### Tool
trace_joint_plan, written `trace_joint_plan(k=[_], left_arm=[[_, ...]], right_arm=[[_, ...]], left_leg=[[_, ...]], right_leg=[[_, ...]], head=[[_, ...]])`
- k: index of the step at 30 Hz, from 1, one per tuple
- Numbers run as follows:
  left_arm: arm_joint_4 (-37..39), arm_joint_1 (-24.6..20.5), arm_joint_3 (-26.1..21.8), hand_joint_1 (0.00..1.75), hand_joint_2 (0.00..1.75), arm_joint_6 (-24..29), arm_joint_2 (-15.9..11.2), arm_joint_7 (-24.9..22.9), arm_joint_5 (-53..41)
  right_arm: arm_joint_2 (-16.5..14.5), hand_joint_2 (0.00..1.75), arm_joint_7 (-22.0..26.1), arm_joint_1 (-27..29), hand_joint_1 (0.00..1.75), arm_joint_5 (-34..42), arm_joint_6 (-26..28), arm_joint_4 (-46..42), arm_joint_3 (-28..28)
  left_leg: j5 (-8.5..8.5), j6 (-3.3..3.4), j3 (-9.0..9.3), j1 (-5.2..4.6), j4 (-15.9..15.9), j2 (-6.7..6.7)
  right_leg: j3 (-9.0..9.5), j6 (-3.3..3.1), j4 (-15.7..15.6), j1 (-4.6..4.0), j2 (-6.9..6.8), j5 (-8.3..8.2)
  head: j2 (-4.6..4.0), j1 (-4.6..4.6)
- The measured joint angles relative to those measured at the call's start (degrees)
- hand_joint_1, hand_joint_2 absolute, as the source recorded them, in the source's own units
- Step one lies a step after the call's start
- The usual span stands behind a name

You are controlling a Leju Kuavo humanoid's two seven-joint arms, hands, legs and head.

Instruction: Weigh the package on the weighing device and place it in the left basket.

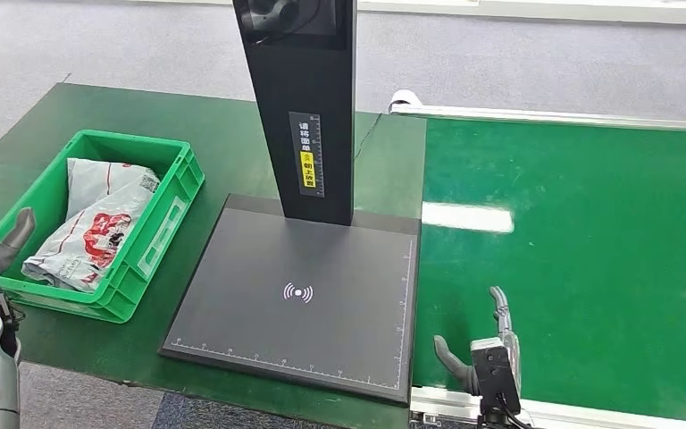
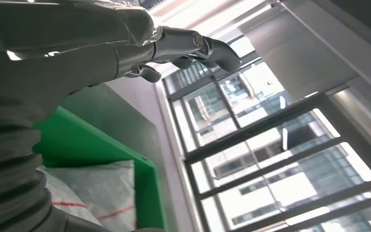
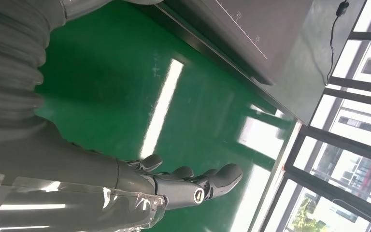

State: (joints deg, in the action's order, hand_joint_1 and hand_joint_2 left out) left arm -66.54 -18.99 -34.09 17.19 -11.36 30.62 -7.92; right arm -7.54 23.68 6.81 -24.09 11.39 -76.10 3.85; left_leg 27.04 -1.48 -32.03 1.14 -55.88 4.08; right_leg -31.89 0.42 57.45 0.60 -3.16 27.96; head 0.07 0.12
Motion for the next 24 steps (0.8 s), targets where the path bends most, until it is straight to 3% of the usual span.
trace_joint_plan(k=[8, 10, 13, 19, 24], left_arm=[[-18.14, 6.44, 4.54, 0.00, 1.75, -4.63, 6.20, -1.55, -0.70], [-21.62, 8.14, 6.97, 0.00, 1.75, -7.19, 7.79, -1.75, -0.40], [-25.38, 11.50, 12.56, 0.00, 1.75, -6.69, 10.74, -1.24, -4.06], [-25.42, 18.27, 26.60, 0.00, 1.75, -7.10, 15.73, 0.10, -4.75], [-19.78, 20.28, 35.06, 0.00, 1.75, -9.00, 19.19, -0.07, -0.81]], right_arm=[[-0.37, 1.75, 0.29, 0.30, 0.00, -0.81, -0.56, -0.75, -0.56], [-0.37, 1.75, 0.29, 0.17, 0.00, -0.77, -0.77, -0.75, -0.66], [-0.40, 1.75, 0.26, -0.46, 0.00, -0.96, -1.37, -0.75, -0.55], [-0.70, 1.75, -0.21, -1.57, 0.00, -1.66, -2.40, -0.74, 1.05], [-0.83, 1.75, -0.67, -2.38, 0.00, -0.83, -2.90, -0.33, 3.29]], left_leg=[[0.03, 0.01, -0.02, -0.01, -0.01, -0.01], [0.03, 0.01, -0.01, -0.01, -0.01, -0.02], [0.03, 0.01, -0.01, -0.02, -0.01, -0.02], [0.08, 0.06, -0.02, -0.05, -0.01, -0.04], [0.09, 0.07, -0.02, -0.05, -0.01, -0.05]], right_leg=[[-0.01, 0.01, -0.02, 0.02, -0.01, 0.00], [0.01, 0.01, -0.02, 0.02, -0.01, 0.00], [0.02, 0.01, -0.03, 0.05, -0.01, 0.00], [0.02, 0.02, -0.04, 0.10, -0.03, 0.00], [0.04, 0.02, -0.04, 0.10, -0.03, 0.00]], head=[[0.00, 0.00], [0.00, -0.01], [0.00, 0.00], [0.00, 0.00], [0.00, 0.01]])
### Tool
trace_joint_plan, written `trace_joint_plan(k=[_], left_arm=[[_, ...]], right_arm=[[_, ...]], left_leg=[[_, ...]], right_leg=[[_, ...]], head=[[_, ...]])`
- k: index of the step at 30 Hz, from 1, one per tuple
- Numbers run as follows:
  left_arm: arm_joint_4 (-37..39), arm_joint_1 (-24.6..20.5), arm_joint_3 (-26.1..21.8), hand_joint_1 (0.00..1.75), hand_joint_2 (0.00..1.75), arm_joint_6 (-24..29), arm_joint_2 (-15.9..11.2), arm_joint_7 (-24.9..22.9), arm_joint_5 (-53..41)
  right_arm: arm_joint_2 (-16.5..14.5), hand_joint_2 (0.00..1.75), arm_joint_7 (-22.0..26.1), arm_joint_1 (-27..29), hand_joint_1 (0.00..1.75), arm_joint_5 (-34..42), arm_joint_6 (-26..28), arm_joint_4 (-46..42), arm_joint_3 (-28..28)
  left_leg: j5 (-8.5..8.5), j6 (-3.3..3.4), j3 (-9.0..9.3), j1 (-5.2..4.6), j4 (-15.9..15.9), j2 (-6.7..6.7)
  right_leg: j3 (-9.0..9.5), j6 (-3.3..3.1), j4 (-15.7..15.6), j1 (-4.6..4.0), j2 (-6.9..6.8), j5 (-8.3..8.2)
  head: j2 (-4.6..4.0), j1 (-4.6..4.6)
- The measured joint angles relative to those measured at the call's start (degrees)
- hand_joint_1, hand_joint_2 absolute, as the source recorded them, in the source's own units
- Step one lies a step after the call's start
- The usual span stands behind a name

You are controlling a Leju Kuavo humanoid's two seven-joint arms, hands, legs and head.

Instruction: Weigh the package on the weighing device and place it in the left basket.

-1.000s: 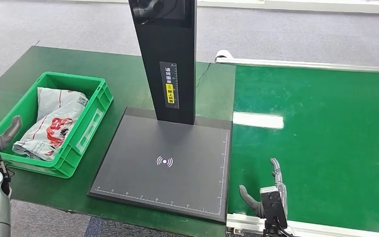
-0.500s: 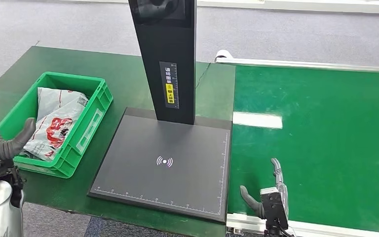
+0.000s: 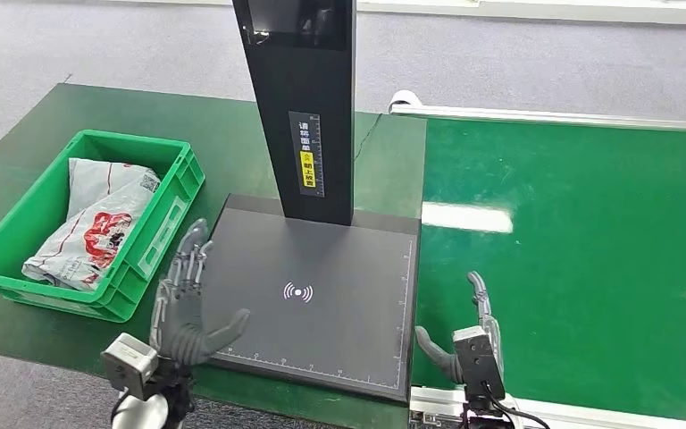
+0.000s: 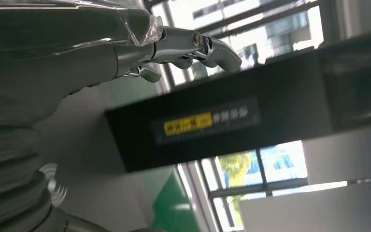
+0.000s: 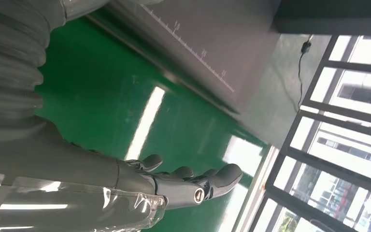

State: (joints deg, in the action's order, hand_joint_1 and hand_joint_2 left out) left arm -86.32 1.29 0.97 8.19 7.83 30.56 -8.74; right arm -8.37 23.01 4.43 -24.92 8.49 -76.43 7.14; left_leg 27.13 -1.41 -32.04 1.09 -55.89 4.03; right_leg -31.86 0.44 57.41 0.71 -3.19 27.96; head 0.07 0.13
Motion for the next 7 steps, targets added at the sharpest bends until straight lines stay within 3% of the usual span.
trace_joint_plan(k=[7], left_arm=[[6.12, 0.62, 2.72, 0.00, 1.75, -3.08, 1.53, -0.41, 3.72]], right_arm=[[-0.02, 1.75, -0.04, -0.18, 0.00, 0.90, 0.15, 0.92, 2.21]], left_leg=[[-0.01, 0.00, 0.02, 0.00, 0.00, -0.01]], right_leg=[[0.01, 0.00, 0.00, -0.01, 0.00, 0.00]], head=[[0.00, -0.02]])
